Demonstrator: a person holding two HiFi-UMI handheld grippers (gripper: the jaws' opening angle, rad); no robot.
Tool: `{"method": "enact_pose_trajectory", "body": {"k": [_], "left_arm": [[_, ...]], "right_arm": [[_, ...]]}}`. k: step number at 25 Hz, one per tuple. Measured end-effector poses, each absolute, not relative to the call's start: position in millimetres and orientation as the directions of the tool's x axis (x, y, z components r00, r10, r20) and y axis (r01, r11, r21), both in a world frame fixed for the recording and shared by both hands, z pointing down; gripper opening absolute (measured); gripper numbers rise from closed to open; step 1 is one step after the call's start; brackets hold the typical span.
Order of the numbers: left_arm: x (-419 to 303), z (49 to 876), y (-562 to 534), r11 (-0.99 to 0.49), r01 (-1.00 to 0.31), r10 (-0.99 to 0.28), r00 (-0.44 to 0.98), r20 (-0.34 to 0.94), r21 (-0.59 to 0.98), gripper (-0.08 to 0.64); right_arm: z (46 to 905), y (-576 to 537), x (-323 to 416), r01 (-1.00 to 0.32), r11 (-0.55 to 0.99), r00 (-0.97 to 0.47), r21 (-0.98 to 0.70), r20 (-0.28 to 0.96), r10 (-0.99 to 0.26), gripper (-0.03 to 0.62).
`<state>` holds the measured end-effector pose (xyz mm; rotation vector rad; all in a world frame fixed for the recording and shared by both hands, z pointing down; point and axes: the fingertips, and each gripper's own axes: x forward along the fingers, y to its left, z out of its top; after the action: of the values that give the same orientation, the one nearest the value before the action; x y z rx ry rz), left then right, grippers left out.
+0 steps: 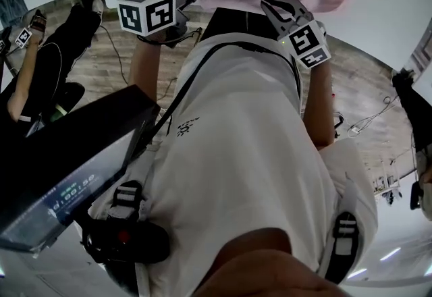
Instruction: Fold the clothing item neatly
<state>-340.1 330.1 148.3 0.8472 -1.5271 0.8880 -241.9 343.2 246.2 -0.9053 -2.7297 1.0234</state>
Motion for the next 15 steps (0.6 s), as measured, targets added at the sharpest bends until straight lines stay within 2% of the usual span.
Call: {"method": "enact_pose_trajectory", "body": {"k": [3, 5, 7, 10, 12, 14, 15], "left_arm": [[-331.3, 146.1, 274.9, 0.541, -0.831, -0.234, 0.002, 0.972, 0.132, 0.021], [-338.2, 150.2, 243.1, 0.561, -0.801, -0.326, 0.018, 0.945, 0.209, 0.021], [-353.0, 155.9, 220.7, 0.546, -0.816, -0.353, -0.017, 0.936, 0.191, 0.021], [-374.8, 168.5, 196.4, 0.468, -0.879, -0.325, -0.078, 0.942, 0.088, 0.021], [-386.5, 172.1, 189.9, 0.429, -0.903, -0.302, -0.116, 0.946, 0.026, 0.023], [-396.9, 171.1, 190.5, 0.406, -0.913, -0.279, -0.154, 0.948, -0.028, 0.039], [-401.8, 169.6, 192.3, 0.398, -0.916, -0.268, -0.173, 0.948, -0.054, 0.109]], "right_arm": [[255.0, 335.1, -235.8, 0.497, 0.577, -0.812, -0.648, -0.114, 0.572, 0.018], [255.5, 336.4, -232.4, 0.518, 0.551, -0.790, -0.654, -0.119, 0.601, 0.018], [239.7, 348.0, -233.6, 0.572, 0.519, -0.754, -0.635, -0.159, 0.637, 0.018], [207.4, 368.5, -251.2, 0.630, 0.536, -0.729, -0.561, -0.190, 0.658, 0.019], [200.3, 364.9, -274.5, 0.589, 0.611, -0.775, -0.529, -0.156, 0.612, 0.019], [209.7, 342.5, -297.4, 0.481, 0.685, -0.850, -0.547, -0.099, 0.518, 0.018], [217.7, 327.3, -305.7, 0.417, 0.708, -0.883, -0.570, -0.071, 0.464, 0.018]]}}
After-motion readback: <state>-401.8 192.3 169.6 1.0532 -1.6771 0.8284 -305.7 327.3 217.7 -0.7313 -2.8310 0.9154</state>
